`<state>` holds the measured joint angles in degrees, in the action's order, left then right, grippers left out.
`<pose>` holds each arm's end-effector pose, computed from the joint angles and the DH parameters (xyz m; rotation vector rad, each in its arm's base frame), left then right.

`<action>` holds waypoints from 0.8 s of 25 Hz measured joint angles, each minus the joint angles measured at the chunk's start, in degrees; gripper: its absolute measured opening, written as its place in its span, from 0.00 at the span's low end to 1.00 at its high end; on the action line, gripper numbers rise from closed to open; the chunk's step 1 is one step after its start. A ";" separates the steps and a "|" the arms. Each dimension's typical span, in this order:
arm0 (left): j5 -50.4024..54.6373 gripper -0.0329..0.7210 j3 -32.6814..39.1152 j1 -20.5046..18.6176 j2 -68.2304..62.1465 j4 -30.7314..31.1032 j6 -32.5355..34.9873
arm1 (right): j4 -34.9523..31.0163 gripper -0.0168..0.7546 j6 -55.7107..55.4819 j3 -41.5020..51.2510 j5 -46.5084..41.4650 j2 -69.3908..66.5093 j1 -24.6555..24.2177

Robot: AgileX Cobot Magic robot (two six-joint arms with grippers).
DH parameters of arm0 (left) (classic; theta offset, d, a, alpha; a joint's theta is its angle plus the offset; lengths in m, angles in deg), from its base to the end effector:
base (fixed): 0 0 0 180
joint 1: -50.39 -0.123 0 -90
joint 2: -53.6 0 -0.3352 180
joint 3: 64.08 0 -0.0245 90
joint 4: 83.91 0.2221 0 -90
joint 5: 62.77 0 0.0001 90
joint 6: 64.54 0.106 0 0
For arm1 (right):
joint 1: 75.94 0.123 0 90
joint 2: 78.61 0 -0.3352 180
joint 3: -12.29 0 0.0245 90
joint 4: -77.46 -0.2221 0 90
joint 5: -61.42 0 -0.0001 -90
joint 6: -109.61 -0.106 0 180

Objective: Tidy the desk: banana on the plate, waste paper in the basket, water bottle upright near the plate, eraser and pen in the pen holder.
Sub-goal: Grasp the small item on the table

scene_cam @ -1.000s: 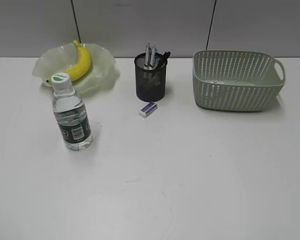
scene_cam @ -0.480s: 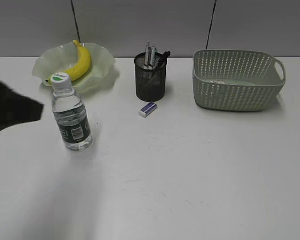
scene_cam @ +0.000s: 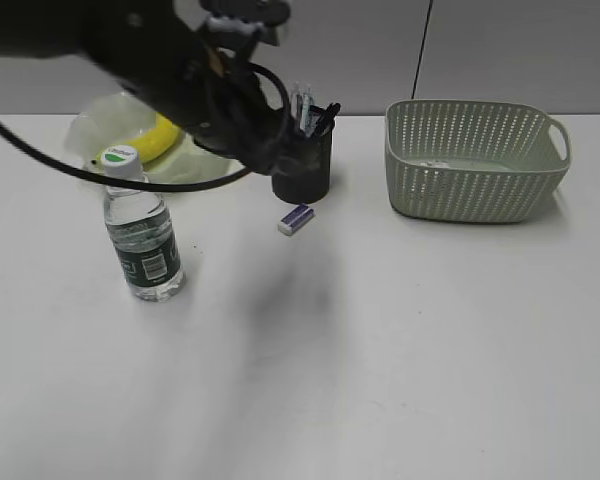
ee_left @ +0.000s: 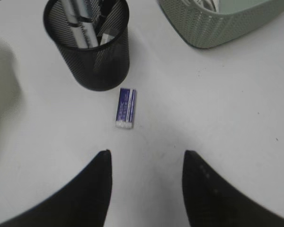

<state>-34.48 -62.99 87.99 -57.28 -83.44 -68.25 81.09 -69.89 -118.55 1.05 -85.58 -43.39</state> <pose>0.3190 -0.2451 0.2942 0.7276 2.3635 -0.3077 -0.0535 -0.0411 0.2606 -0.5783 1.9592 0.2759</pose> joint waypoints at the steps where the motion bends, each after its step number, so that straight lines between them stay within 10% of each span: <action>1: 0.19 0.54 -2.89 0.00 -3.42 0.52 0.00 | -0.06 0.43 0.00 0.05 0.20 0.00 0.00; 9: 1.44 0.71 -16.92 0.05 -21.43 5.79 0.01 | -0.07 0.43 0.00 0.05 0.69 0.00 0.00; 20: -2.99 0.61 -19.90 0.05 -30.15 8.49 0.03 | -0.12 0.43 0.00 0.05 0.81 0.00 0.00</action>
<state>-37.46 -82.89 88.04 -87.43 -74.95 -68.22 80.97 -69.89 -118.50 1.86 -85.58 -43.39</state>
